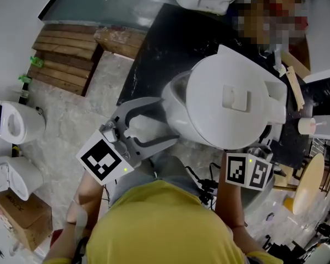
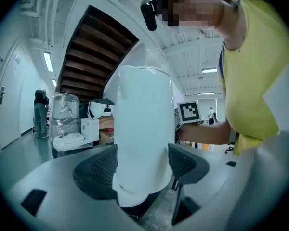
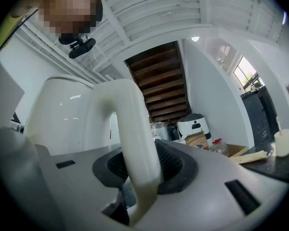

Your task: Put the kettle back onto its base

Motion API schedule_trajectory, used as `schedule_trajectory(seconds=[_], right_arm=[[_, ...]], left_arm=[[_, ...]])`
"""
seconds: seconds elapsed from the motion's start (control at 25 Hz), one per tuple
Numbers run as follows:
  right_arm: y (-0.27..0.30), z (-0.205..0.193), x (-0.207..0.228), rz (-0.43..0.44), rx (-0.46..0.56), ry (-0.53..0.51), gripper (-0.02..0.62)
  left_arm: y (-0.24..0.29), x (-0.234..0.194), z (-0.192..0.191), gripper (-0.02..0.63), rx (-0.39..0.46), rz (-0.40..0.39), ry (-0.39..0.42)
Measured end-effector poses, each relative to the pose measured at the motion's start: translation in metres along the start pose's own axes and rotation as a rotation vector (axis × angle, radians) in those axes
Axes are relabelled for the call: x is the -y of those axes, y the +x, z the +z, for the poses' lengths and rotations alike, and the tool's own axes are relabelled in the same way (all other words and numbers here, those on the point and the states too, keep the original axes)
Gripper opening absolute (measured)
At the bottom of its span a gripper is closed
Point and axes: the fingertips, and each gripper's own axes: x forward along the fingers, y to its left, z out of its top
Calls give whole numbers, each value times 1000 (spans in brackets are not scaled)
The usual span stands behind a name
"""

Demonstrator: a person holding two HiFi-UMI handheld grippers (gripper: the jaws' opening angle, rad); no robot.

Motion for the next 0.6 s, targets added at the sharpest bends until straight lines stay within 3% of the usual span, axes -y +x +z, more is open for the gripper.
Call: schedule_trajectory(seconds=[0.16, 0.6], right_arm=[[9, -2, -3, 18, 19, -11, 126], [31, -15, -1, 34, 49, -2, 127]], left_arm=[[10, -4, -2, 322, -17, -26, 23], [25, -25, -14, 328, -58, -4, 43]])
